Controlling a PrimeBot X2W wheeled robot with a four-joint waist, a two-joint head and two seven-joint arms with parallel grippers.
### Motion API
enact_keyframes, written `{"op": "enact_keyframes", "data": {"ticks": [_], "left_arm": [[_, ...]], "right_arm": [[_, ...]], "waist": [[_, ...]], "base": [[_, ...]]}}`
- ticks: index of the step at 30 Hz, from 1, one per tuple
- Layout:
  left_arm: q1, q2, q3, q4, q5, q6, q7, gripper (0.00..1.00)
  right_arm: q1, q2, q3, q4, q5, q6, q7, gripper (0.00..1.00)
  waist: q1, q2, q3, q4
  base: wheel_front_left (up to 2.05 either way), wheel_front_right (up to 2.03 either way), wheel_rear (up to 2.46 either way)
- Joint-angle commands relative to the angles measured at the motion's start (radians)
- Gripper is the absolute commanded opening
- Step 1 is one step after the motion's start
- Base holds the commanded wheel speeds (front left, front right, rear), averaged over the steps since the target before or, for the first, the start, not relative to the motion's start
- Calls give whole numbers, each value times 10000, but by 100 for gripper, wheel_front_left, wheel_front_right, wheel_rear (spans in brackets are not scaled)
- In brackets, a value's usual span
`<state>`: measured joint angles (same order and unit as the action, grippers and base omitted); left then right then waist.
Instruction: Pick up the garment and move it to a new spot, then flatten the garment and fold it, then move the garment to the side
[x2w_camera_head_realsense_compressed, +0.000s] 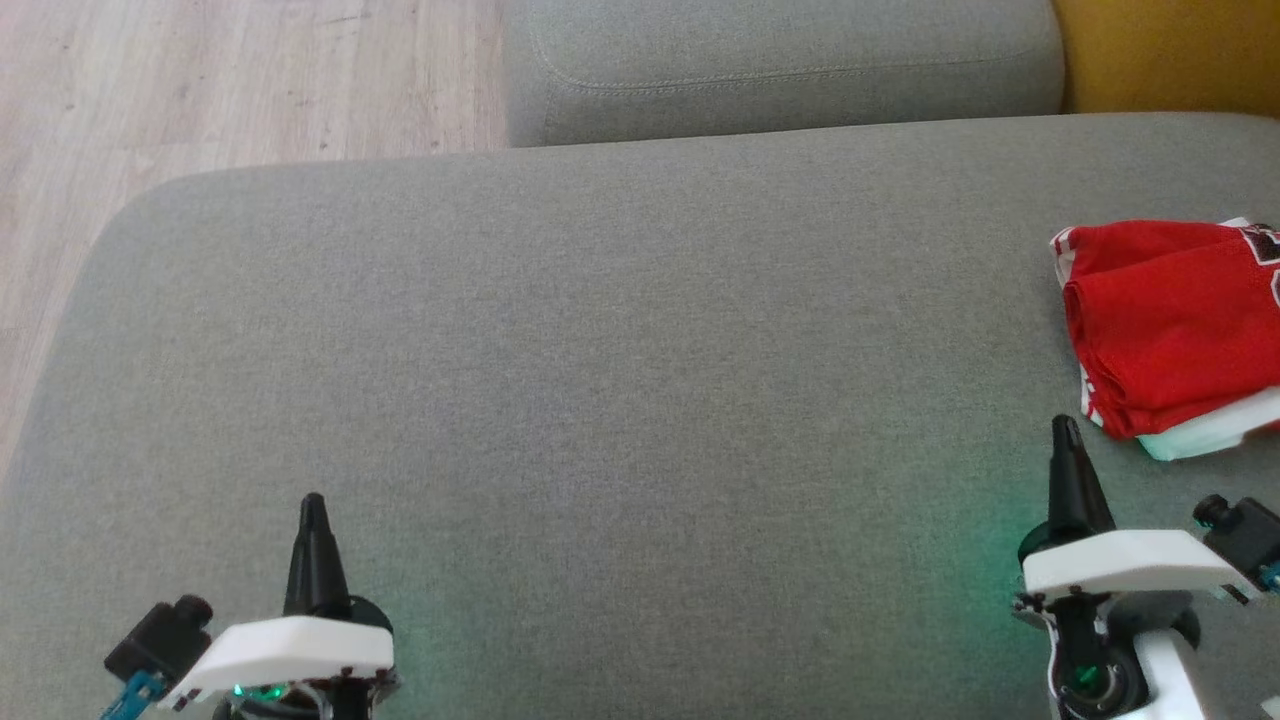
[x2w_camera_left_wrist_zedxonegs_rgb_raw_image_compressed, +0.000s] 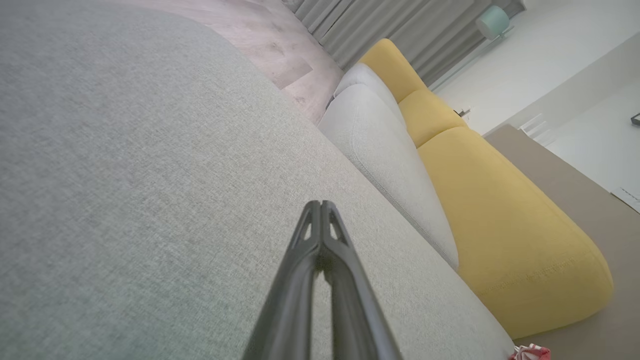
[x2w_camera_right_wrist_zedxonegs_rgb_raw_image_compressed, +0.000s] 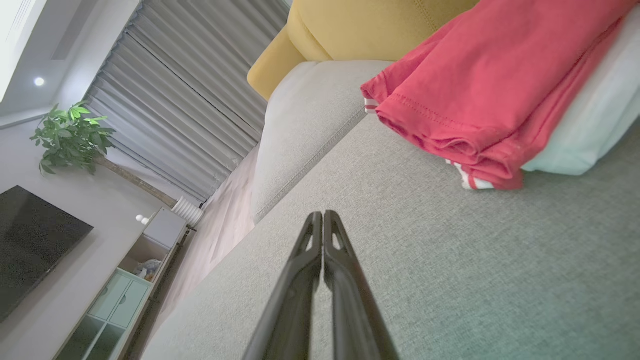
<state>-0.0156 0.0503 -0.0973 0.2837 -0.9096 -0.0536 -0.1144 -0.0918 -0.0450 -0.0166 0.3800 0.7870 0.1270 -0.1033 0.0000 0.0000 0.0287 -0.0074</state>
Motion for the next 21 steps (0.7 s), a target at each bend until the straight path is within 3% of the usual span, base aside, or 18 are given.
{"op": "enact_keyframes", "data": {"ticks": [1, 21], "left_arm": [[-451, 68, 234, -330, -269, -73, 67, 0], [-573, 76, 695, -346, -2074, -257, 623, 0]], "right_arm": [[-327, -30, -14, -409, 334, 17, 102, 0], [-283, -36, -268, -658, 2416, 22, 647, 0]], "waist": [[0, 0, -6, 2], [0, 0, -72, 21]], "base": [[0, 0, 0], [0, 0, 0]]}}
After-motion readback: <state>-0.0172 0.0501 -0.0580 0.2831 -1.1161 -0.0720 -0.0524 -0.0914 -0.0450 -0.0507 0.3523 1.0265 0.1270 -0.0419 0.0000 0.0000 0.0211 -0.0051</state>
